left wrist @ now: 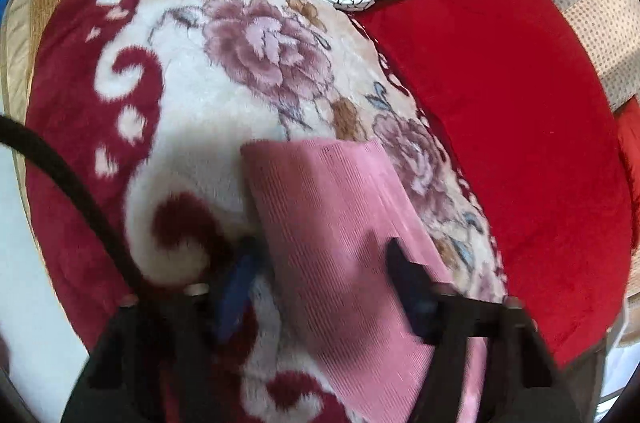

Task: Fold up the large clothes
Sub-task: 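Grasp the other sleeve cuff with the left gripper and lift it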

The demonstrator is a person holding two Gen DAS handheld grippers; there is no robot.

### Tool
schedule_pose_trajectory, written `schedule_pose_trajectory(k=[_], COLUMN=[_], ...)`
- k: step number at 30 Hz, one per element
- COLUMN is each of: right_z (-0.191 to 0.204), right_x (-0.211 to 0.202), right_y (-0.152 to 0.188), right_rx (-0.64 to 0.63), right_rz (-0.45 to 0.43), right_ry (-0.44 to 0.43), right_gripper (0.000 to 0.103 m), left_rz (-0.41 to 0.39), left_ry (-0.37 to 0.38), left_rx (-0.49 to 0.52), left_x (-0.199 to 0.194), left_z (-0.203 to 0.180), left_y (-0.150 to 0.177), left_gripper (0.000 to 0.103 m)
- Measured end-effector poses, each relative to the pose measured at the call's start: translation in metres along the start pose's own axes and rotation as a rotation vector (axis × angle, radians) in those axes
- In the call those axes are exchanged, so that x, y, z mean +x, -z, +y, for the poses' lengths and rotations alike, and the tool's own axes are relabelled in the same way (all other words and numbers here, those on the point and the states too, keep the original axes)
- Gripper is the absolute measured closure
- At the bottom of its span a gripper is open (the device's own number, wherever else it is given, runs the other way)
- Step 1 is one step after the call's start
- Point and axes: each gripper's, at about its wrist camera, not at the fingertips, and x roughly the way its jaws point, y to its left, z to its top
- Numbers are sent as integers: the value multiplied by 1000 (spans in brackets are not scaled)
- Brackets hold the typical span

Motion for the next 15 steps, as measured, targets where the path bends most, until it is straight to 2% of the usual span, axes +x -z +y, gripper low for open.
schedule_pose_trajectory(k=[1,3,5,9,12,15], right_z=[-3,-11,-15,-20,-19,-18], right_x=[-1,-3,-3,-7,-11,-17], right_y=[0,-2,-3,-6,-8,-10], right_rx=[6,21,29,47,58,67], right_rz=[-5,-11,-15,-32,-47,-65], right_ry=[6,15,20,21,5,-9], right_gripper=[17,19,27,32,32,32], left_rz=[-1,31,8,-59,-89,-103], left_ry=[0,33,36,85,147,227], left_rx=[15,25,50,230,380,537], left_x=[1,3,-6,-49,-87,-127], left_z=[-2,-6,-18,-78,-138,-203], left_y=[-2,-6,-9,-4,15,48], left_gripper=[75,95,96,97,97,97])
